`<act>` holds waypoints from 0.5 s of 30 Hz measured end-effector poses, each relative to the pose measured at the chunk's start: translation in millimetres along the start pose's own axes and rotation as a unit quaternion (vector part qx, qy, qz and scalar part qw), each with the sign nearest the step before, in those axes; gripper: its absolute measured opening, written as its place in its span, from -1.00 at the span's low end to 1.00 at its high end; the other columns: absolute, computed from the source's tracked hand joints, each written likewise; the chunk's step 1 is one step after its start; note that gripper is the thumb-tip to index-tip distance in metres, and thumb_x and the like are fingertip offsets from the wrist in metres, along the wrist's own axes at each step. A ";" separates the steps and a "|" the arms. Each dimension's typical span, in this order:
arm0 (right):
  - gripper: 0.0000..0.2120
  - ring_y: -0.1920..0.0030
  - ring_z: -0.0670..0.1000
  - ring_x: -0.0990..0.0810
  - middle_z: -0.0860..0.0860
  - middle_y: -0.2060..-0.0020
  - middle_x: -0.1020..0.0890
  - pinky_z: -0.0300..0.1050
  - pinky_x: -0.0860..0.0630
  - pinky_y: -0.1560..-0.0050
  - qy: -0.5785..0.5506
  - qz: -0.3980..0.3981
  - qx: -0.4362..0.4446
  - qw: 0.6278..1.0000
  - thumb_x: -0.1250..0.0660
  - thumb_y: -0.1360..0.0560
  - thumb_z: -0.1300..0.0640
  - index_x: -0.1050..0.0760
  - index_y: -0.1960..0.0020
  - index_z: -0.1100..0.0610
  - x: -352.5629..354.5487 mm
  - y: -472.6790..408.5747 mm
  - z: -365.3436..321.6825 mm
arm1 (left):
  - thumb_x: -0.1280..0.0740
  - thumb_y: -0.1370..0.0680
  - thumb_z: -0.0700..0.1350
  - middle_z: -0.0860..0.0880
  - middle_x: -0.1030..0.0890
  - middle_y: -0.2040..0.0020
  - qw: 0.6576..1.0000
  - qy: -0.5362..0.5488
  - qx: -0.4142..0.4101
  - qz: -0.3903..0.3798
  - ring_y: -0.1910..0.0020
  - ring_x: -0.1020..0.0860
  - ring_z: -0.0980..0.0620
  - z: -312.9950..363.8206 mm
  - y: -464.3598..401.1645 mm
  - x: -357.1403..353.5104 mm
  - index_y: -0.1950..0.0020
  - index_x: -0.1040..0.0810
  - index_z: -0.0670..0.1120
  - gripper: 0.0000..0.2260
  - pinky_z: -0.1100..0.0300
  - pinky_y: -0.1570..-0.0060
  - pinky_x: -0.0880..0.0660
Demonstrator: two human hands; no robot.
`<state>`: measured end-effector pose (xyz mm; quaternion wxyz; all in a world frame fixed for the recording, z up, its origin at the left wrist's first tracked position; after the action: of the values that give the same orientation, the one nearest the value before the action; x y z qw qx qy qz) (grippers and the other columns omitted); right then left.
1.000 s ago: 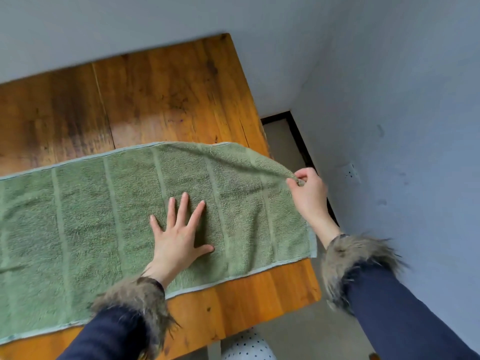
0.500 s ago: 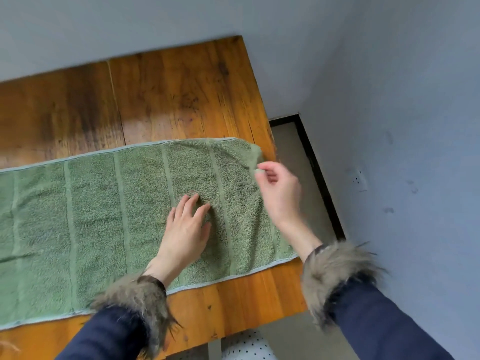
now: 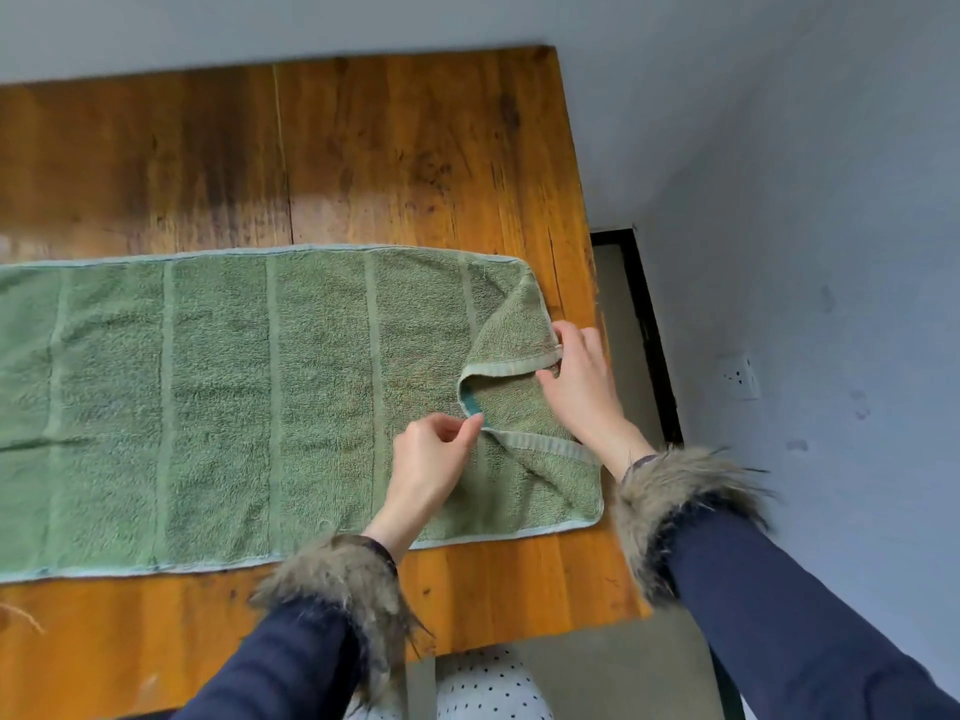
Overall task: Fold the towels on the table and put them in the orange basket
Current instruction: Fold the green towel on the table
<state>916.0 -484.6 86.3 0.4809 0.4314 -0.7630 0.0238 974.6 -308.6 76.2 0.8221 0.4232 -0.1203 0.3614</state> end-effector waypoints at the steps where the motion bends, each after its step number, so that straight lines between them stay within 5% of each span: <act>1: -0.52 -0.17 -0.01 -0.36 0.06 -0.25 -0.32 -0.19 -0.28 -0.16 0.028 -0.005 0.010 1.000 -0.26 -0.53 0.23 -0.23 -0.42 0.15 -0.9 -3.5 -1.2 | -0.31 -0.51 0.13 0.04 -0.61 0.15 1.000 0.015 0.025 -0.005 0.17 -0.54 0.13 1.6 -1.3 -5.2 0.03 -0.62 -0.10 -0.69 0.34 0.19 -0.38; 5: -0.56 -0.20 0.05 -0.42 0.08 -0.20 -0.42 -0.10 -0.34 -0.22 0.000 -0.020 -0.033 0.999 -0.32 -0.51 0.14 -0.34 -0.35 0.17 -1.5 -16.5 -0.3 | -0.36 -0.50 0.03 -0.04 -0.62 0.34 0.995 0.043 0.086 -0.002 0.32 -0.52 0.07 5.2 -9.2 -15.7 0.24 -0.62 -0.15 -0.74 0.25 0.24 -0.42; 8: -0.79 0.11 0.10 -0.51 0.12 0.13 -0.54 -0.11 -0.43 -0.02 -0.208 -0.041 -0.151 0.965 -0.38 -0.46 0.06 -0.53 0.02 0.20 -3.3 -17.6 12.4 | -0.35 -0.51 -0.16 -0.02 -0.58 0.35 0.986 0.108 0.125 -0.020 0.34 -0.50 0.08 -0.2 -7.4 -16.3 0.28 -0.55 -0.11 -0.84 0.20 0.18 -0.47; 10: -0.83 0.21 0.06 -0.34 0.08 0.24 -0.39 -0.13 -0.30 0.11 -0.272 -0.038 -0.191 0.942 -0.38 -0.45 0.04 -0.43 0.14 0.10 -0.9 -12.5 14.7 | -0.31 -0.53 -0.25 -0.04 -0.57 0.31 0.962 0.225 0.150 -0.045 0.33 -0.50 0.08 -3.4 0.1 -15.6 0.23 -0.54 -0.13 -0.86 0.20 0.17 -0.50; 15: -0.76 0.24 0.02 -0.41 0.09 0.28 -0.45 -0.10 -0.34 0.15 -0.250 -0.038 -0.137 0.958 -0.34 -0.48 0.02 -0.45 0.24 0.16 20.6 4.1 -24.0 | -0.27 -0.56 -0.26 -0.06 -0.59 0.20 0.924 0.351 0.131 -0.072 0.22 -0.55 0.08 0.3 23.1 11.1 0.12 -0.54 -0.16 -0.91 0.25 0.06 -0.53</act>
<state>927.0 -484.3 116.2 0.3299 0.3819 -0.8380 -0.2078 966.4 -294.6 96.0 0.7730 0.3804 0.2551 0.4390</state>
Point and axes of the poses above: each hand's wrist, its own y-axis away from the middle knuckle, its own x-axis out of the back of the hand, z = x × y, the point moved 6 cm from there along -y, towards the middle knuckle
